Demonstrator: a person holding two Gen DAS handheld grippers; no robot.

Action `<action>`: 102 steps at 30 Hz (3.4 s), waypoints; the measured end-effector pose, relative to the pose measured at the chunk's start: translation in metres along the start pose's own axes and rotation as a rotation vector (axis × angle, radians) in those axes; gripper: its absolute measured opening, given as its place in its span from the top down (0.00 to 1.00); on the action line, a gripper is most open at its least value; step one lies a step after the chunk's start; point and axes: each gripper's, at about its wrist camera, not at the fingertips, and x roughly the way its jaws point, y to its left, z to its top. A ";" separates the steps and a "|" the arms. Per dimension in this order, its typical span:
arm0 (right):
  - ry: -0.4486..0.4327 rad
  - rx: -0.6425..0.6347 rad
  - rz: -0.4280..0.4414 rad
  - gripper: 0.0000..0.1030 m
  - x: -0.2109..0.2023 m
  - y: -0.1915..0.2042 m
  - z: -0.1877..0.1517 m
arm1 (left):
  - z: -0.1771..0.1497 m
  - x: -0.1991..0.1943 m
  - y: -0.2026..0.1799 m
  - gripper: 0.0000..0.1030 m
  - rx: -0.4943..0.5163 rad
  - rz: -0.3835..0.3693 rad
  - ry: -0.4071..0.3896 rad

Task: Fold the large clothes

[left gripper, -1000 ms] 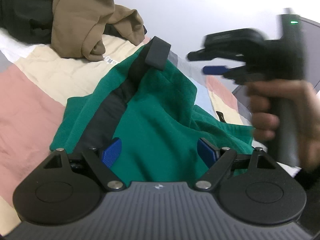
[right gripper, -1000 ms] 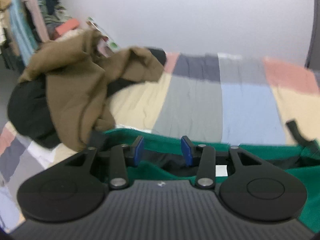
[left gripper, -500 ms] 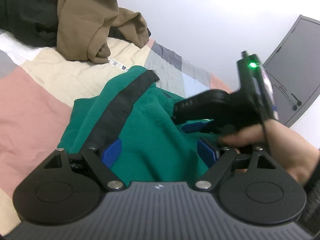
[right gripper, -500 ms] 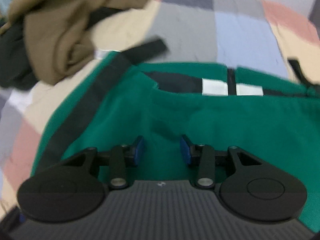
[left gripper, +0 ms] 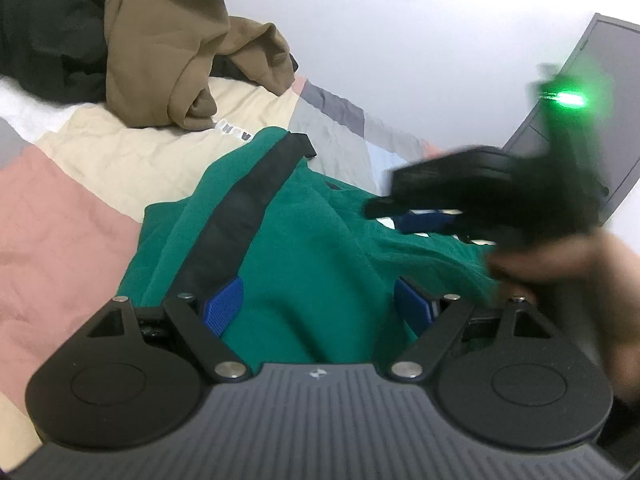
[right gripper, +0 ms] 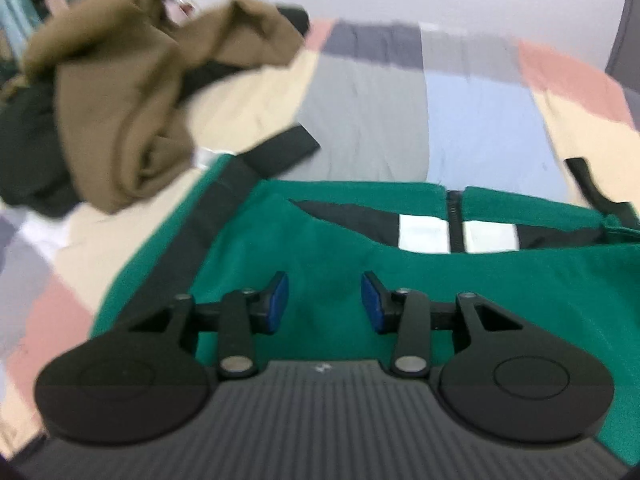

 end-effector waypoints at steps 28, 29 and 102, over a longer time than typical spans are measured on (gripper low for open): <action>-0.163 0.685 0.318 0.35 -0.151 -0.168 -0.221 | -0.037 -0.047 -0.042 0.17 0.009 0.039 0.087; -0.154 0.731 0.337 0.24 -0.147 -0.171 -0.227 | -0.039 -0.050 -0.041 0.17 -0.018 0.026 0.095; -0.317 0.799 0.444 0.48 -0.250 -0.206 -0.266 | -0.033 -0.146 0.018 0.40 -0.530 -0.208 0.105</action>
